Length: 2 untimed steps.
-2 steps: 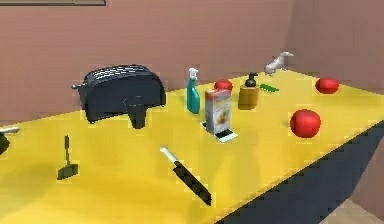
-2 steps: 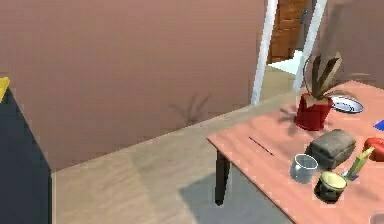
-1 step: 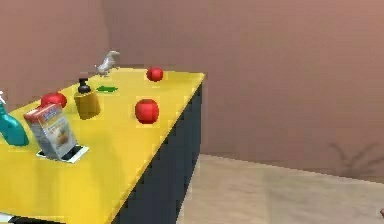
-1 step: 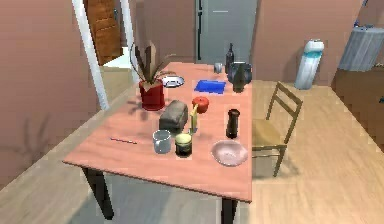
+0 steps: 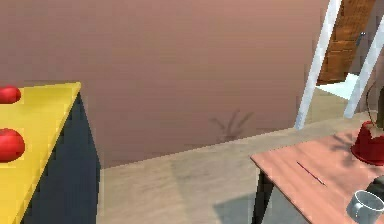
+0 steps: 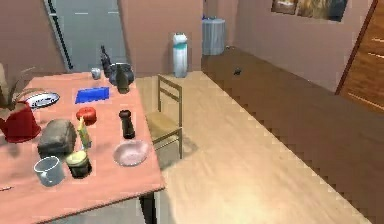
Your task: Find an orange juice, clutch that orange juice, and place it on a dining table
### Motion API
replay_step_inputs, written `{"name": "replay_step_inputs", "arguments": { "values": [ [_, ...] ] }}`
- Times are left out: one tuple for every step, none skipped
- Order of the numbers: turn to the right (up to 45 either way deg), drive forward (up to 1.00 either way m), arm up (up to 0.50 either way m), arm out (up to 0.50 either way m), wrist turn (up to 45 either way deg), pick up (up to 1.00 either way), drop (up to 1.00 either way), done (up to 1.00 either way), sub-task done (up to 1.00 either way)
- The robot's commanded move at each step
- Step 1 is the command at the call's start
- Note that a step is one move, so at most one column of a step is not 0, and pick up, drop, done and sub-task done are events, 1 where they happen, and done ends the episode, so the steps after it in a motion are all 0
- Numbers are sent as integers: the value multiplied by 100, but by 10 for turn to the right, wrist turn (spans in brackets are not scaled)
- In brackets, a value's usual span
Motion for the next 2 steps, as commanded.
{"name": "replay_step_inputs", "arguments": {
  "values": [
    [0,5,0,0,0,0,0,0,0],
    [-450,0,0,0,0,0,0,0,0]
  ]
}}
